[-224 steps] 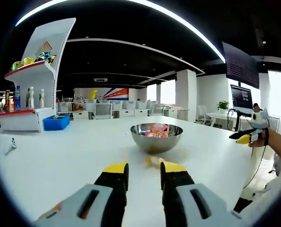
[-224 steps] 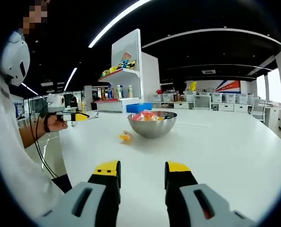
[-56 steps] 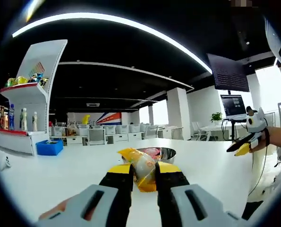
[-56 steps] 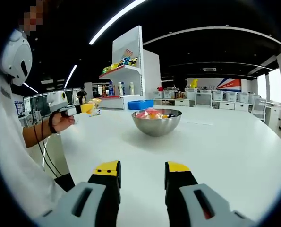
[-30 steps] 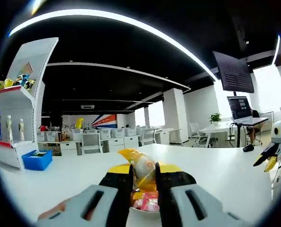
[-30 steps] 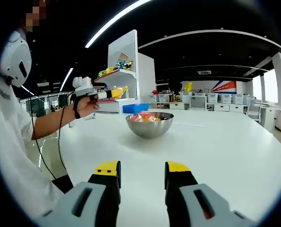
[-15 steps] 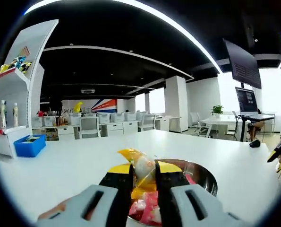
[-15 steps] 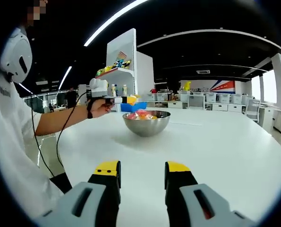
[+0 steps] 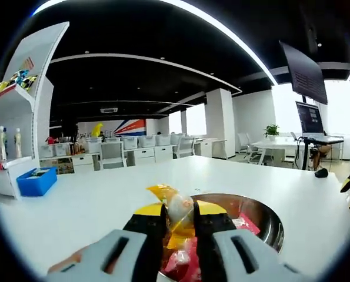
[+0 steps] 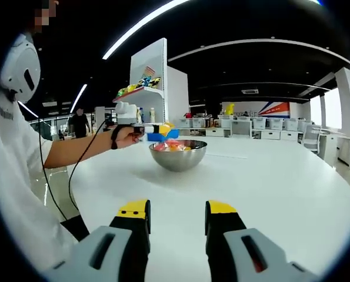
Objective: Pick up the marshmallows scattered on the table and place them into the bowl on the table
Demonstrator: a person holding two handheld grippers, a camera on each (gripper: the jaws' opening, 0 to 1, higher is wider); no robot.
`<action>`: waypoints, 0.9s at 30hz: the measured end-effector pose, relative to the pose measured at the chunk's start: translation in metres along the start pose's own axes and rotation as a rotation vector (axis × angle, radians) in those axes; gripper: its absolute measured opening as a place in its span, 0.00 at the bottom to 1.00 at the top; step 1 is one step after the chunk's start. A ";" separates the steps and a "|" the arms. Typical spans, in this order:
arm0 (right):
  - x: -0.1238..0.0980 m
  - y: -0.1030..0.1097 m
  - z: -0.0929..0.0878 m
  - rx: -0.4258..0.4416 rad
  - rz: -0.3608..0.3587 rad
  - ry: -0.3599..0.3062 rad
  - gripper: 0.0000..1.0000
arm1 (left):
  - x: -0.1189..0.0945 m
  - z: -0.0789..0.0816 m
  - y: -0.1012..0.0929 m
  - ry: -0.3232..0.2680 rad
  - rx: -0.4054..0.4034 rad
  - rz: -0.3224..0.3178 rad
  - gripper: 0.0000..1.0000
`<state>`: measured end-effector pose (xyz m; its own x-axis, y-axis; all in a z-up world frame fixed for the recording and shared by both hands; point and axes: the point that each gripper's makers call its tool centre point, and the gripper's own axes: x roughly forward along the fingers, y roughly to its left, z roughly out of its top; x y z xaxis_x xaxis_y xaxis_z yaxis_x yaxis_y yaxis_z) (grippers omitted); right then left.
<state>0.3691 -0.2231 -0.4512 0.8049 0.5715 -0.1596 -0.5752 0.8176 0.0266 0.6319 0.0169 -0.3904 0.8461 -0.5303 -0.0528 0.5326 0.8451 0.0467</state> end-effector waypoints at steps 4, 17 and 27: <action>-0.001 0.000 0.000 0.002 -0.001 -0.002 0.37 | -0.001 0.002 -0.004 -0.002 0.003 -0.014 0.21; -0.003 0.000 0.002 -0.001 0.001 -0.014 0.37 | -0.015 0.014 -0.013 -0.016 0.055 -0.040 0.29; -0.006 -0.008 0.014 -0.038 -0.007 -0.017 0.37 | -0.061 0.044 -0.014 -0.093 0.077 -0.046 0.29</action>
<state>0.3709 -0.2326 -0.4371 0.8110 0.5674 -0.1424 -0.5746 0.8184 -0.0118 0.5738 0.0340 -0.3436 0.8169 -0.5757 0.0355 0.5681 0.8137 0.1231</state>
